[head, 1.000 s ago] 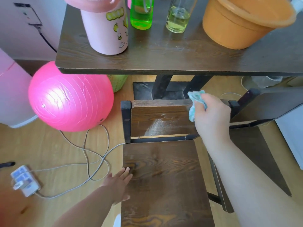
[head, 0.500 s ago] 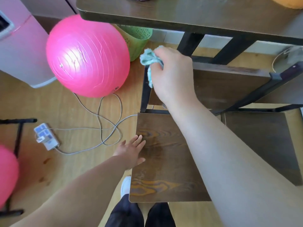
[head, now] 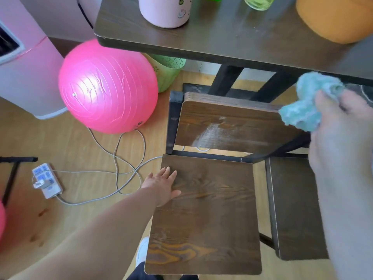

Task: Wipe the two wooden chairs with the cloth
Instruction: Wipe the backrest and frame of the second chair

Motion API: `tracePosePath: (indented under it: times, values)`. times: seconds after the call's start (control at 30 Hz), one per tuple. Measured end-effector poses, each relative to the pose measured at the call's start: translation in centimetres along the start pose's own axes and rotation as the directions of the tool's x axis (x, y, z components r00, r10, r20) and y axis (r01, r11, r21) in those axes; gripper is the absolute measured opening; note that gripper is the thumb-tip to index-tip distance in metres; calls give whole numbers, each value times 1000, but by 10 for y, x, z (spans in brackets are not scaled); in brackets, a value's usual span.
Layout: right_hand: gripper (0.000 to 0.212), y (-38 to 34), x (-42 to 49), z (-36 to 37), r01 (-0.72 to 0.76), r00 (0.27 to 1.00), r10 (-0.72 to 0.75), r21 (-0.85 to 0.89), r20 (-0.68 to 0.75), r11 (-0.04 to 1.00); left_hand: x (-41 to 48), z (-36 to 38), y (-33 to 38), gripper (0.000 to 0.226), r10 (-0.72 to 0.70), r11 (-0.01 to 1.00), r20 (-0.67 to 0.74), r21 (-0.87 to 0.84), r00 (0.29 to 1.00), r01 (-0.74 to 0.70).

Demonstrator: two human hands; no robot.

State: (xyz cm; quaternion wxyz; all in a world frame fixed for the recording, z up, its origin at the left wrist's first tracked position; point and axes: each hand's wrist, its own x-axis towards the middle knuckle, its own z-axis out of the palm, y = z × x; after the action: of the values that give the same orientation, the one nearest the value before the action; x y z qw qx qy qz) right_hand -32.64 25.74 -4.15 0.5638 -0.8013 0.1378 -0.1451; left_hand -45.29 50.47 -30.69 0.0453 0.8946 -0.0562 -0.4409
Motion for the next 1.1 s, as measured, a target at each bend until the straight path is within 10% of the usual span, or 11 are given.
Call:
tracePosePath:
  times: [0.13, 0.53, 1.1]
  values:
    - [33, 50, 16, -43, 27, 991, -82, -457, -101, 889, 3, 16, 0, 78, 10, 999, -3, 44, 1000, -10]
    - [30, 67, -51, 61, 350, 936, -341, -276, 80, 895, -4, 35, -5, 77, 29, 997, -62, 68, 998, -25]
    - [26, 106, -92, 169, 948, 318, -825, -127, 467, 293, -5, 68, -6, 79, 43, 999, -161, 38, 986, -38]
